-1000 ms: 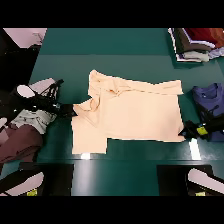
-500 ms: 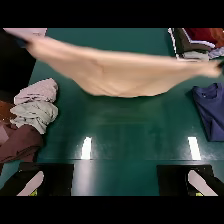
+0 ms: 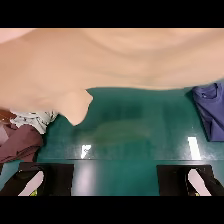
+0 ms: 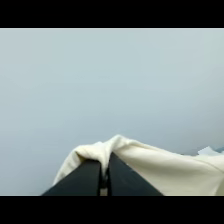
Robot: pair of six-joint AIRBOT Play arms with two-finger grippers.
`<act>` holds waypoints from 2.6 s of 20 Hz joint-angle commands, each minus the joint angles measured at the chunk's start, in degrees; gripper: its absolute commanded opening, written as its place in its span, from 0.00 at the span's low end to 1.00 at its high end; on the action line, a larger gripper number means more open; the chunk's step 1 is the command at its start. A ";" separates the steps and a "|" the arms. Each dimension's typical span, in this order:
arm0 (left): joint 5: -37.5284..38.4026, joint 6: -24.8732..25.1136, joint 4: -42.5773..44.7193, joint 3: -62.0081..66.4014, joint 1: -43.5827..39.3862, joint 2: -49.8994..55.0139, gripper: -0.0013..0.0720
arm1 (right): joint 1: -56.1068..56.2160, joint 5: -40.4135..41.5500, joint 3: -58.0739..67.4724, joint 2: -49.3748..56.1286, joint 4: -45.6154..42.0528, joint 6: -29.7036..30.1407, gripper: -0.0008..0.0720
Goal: Fold the shirts.
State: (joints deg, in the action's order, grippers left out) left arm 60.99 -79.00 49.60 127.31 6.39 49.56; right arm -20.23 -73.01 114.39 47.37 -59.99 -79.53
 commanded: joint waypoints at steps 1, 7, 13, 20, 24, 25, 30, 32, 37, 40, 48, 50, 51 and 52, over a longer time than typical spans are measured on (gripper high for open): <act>2.47 -1.62 -1.70 0.98 0.07 0.20 0.05 | -3.96 -2.64 -2.91 -2.73 -0.02 -1.27 0.03; 7.89 -1.62 -0.50 -25.86 0.07 4.44 0.05 | 3.08 -13.03 -12.11 9.01 -0.28 -1.44 0.02; 11.78 -0.35 0.61 -36.59 -0.31 23.85 0.05 | 13.94 -16.04 -17.05 31.69 -8.55 -1.49 0.03; -2.78 3.19 0.11 -36.30 -0.94 46.38 0.06 | 18.21 -0.92 -16.92 52.04 -11.58 -2.14 0.03; -11.13 9.66 -5.44 -36.28 -1.05 48.04 0.06 | 18.21 7.74 -16.87 53.48 -11.54 -3.19 0.03; -10.84 11.23 -6.01 -36.28 -0.92 48.04 0.06 | 18.21 8.70 -16.87 53.27 -11.56 -3.17 0.03; 2.34 14.38 -0.59 -36.30 0.31 48.04 0.05 | 18.23 1.01 -17.57 51.23 -12.07 -3.08 0.02; 8.04 11.45 8.31 -36.59 0.37 48.04 0.05 | 18.40 1.01 -21.44 49.07 -12.07 -3.08 0.02; 8.02 11.30 11.50 -41.03 0.37 48.06 0.06 | 19.85 4.35 -33.73 44.74 -11.58 -3.13 0.02; 7.65 11.30 11.98 -42.64 0.37 48.06 0.06 | 21.44 5.27 -37.99 44.81 -11.56 -3.13 0.03; 14.75 2.58 17.77 -41.88 0.46 47.82 0.76 | 21.05 -1.36 -34.60 44.74 -11.52 -3.17 0.52; 17.27 1.09 19.56 -41.92 1.27 45.44 0.76 | 19.69 -5.14 -33.40 42.73 -11.52 -2.78 0.51; 18.01 0.96 19.58 -42.60 1.53 43.45 0.76 | 18.80 -5.18 -34.42 40.48 -11.54 -2.58 0.51; 18.08 0.96 19.96 -44.85 1.51 40.15 0.76 | 17.88 -5.14 -36.22 37.81 -11.50 -2.54 0.51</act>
State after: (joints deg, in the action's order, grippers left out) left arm 76.14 -76.05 67.31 84.38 7.53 94.15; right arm -0.49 -74.87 79.18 89.17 -71.57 -82.50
